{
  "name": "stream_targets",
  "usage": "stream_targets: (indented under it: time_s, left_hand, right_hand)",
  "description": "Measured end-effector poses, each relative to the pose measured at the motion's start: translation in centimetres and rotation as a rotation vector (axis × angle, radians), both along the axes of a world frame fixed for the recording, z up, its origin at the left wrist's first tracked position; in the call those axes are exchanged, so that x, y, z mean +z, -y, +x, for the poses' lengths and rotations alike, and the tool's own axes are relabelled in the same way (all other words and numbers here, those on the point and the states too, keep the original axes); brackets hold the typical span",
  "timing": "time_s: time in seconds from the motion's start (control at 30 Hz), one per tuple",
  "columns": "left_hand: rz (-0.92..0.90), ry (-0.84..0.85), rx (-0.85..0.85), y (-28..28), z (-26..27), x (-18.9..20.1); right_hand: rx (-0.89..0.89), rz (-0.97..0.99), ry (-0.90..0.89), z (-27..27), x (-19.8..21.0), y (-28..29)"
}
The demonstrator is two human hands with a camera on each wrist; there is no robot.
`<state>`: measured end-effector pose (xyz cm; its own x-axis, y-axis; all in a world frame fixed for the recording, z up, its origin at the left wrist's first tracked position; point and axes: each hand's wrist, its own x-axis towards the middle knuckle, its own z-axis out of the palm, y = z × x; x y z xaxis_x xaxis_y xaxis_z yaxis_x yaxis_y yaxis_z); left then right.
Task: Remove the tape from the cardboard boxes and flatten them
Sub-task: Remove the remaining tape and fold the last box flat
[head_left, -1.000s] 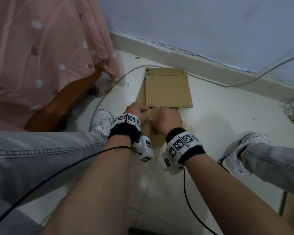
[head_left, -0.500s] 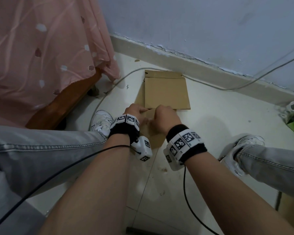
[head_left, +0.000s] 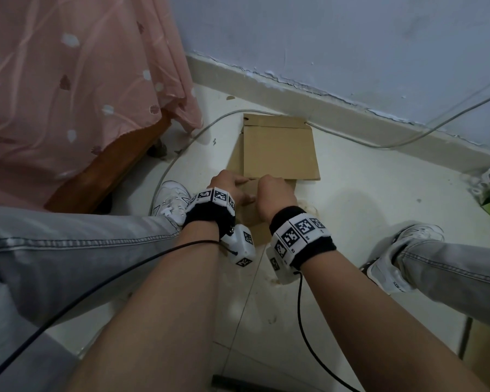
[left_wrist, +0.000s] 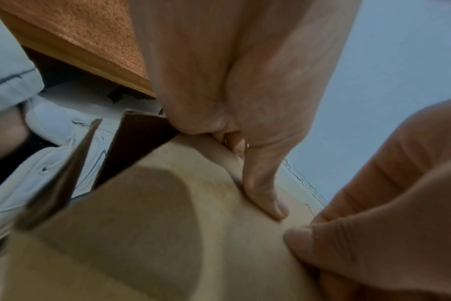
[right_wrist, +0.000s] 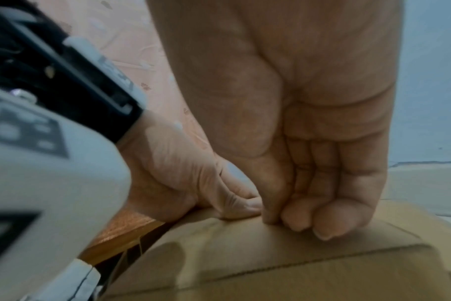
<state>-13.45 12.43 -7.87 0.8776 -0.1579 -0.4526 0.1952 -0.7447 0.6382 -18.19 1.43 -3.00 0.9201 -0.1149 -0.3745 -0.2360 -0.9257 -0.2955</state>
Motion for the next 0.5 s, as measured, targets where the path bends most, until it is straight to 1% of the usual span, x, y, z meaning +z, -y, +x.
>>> stream_targets:
  time_s: [0.23, 0.5]
  left_hand:
    - [-0.008, 0.009, 0.012, 0.0, -0.1, -0.3]
    - [-0.026, -0.008, 0.008, 0.0, 0.3, -0.5]
  right_hand:
    - [0.008, 0.048, -0.126, 0.5, 0.4, 0.7]
    - [-0.041, 0.09, -0.133, 0.5, 0.2, 2.5]
